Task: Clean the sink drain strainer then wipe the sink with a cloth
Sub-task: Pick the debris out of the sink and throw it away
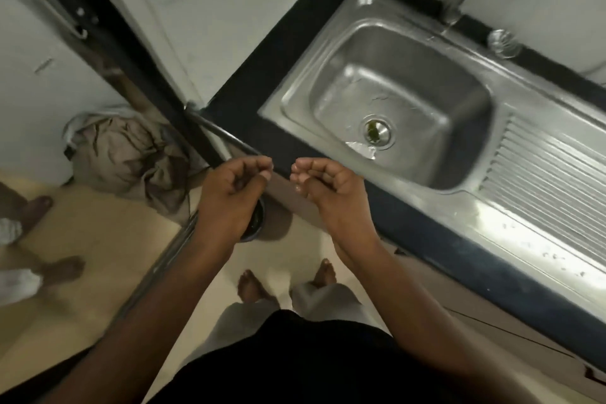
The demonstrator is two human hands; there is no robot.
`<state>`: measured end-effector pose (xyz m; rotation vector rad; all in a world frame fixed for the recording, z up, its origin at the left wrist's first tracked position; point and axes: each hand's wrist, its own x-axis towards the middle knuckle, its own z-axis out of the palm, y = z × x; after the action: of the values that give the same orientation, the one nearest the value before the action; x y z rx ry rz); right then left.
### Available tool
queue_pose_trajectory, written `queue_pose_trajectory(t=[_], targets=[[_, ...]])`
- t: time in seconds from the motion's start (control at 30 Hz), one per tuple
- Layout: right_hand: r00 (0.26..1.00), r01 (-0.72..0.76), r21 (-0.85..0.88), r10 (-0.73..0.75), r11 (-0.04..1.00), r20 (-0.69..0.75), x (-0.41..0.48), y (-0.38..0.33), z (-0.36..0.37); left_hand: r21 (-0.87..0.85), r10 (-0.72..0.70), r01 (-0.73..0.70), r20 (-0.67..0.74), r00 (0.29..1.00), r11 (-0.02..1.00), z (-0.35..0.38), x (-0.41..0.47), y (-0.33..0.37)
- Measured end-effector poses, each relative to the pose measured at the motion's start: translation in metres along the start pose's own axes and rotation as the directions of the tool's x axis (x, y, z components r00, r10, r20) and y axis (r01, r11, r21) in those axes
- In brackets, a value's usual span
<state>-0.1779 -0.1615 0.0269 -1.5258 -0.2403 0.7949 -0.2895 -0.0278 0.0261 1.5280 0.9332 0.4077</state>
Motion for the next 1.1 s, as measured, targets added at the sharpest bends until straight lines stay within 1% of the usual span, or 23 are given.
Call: queue_pose_trajectory(t=[0.1, 0.23, 0.43, 0.63, 0.8, 0.93, 1.1], targets=[[1.0, 0.001, 0.046, 0.0, 0.999, -0.019, 0.004, -0.011, -0.033, 0.005, 0.034, -0.034, 0.028, 0.999, 0.999, 0.027, 0.001, 0.017], [0.999, 0.017, 0.039, -0.015, 0.999, -0.048, 0.012, -0.02, -0.077, 0.02, 0.071, -0.072, 0.064, 0.995, 0.997, 0.064, 0.006, 0.028], [0.994, 0.008, 0.012, -0.007, 1.0, -0.108, 0.025, -0.021, -0.123, 0.056, 0.079, -0.084, 0.096, 0.992, 0.995, 0.107, 0.014, 0.031], [0.982, -0.012, 0.008, 0.014, 1.0, -0.191, 0.042, -0.018, -0.159, 0.144, 0.072, -0.093, 0.144, 0.987, 0.985, 0.138, 0.035, 0.037], [0.959, -0.064, 0.021, 0.067, 0.998, -0.274, 0.064, -0.013, -0.174, 0.187, 0.065, -0.109, 0.224, 0.972, 0.976, 0.158, 0.073, 0.037], [0.934, -0.091, 0.045, 0.101, 0.995, -0.343, 0.09, -0.009, -0.181, 0.25, 0.055, -0.139, 0.316, 0.947, 0.958, 0.178, 0.117, 0.035], [0.919, -0.156, 0.011, 0.149, 0.988, -0.364, 0.137, 0.005, -0.189, 0.431, -0.024, -0.191, 0.445, 0.895, 0.882, 0.21, 0.18, 0.027]])
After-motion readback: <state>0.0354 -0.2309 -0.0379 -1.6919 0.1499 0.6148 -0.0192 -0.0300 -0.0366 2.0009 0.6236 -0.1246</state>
